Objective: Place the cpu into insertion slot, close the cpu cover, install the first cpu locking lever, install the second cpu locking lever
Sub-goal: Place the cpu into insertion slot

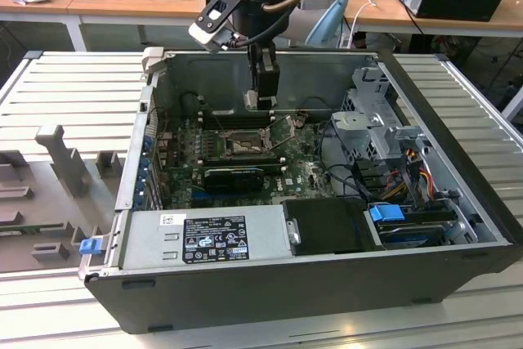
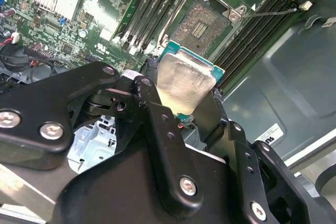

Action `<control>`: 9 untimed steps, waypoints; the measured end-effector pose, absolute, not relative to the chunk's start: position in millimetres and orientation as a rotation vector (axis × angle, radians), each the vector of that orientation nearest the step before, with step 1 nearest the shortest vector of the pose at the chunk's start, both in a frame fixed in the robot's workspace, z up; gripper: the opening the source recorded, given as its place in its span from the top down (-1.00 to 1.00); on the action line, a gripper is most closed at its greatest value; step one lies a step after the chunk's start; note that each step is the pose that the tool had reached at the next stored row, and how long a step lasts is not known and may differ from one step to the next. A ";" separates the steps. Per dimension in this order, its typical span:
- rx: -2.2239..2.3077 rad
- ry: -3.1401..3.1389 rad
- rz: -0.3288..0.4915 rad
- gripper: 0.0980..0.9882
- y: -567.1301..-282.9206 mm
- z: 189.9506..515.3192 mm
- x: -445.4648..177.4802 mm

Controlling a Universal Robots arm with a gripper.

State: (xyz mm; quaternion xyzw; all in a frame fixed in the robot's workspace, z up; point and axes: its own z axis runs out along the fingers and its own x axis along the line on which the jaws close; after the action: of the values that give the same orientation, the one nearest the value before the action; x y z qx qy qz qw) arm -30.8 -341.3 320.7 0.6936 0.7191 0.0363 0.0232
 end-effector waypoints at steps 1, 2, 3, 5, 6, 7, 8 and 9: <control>2.148 2.226 0.112 0.03 -341.3 319.9 -30.8; 2.148 2.226 0.112 0.03 -341.3 318.3 -30.8; 2.148 2.225 0.112 0.03 -341.3 317.5 -30.8; 2.149 2.225 0.112 0.03 -341.3 315.9 -30.8; 2.149 2.225 0.112 0.03 -341.3 315.0 -30.8; 2.149 2.225 0.112 0.03 -341.3 314.3 -30.8; 2.149 2.225 0.112 0.03 -341.3 313.9 -30.8; 2.149 2.225 0.112 0.03 -341.3 313.5 -30.8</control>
State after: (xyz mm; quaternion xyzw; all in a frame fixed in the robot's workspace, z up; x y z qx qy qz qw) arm -30.8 -341.3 313.5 0.6941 0.7186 0.0362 0.0232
